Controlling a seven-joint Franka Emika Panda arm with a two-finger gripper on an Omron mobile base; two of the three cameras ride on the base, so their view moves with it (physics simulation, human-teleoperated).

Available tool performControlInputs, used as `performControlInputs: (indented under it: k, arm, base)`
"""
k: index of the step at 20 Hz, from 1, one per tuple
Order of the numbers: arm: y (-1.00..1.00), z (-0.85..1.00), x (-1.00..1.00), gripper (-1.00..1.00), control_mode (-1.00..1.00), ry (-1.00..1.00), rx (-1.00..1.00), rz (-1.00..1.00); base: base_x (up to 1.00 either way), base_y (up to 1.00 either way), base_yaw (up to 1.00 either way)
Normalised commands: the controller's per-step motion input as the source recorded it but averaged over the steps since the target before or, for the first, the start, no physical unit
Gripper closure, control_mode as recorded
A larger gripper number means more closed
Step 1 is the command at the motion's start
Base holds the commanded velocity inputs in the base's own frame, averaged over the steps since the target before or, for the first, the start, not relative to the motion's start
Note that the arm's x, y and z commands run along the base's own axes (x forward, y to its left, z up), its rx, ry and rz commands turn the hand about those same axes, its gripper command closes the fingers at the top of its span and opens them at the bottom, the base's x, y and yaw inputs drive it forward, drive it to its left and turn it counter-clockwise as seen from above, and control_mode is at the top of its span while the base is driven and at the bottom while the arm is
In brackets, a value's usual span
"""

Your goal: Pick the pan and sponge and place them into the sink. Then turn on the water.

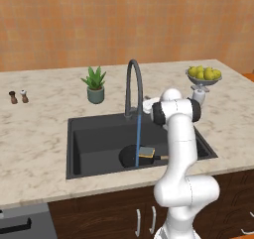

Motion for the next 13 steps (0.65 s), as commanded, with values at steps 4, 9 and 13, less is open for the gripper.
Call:
performControlInputs:
  k: [4, 9, 13]
  arm:
    - [-1.00, 0.07, 0.48, 1.00, -1.00, 0.19, 0.09, -0.05]
    - [-1.00, 0.79, 0.09, 1.00, -1.00, 0.10, 0.47, 0.01]
    - [-1.00, 1.00, -0.01, 1.00, -1.00, -0.02, 0.56, 0.05]
  base:
    - [0.00, 0.00, 0.00]
    - [0.00, 0.00, 0.00]
    - [0.00, 0.00, 0.00]
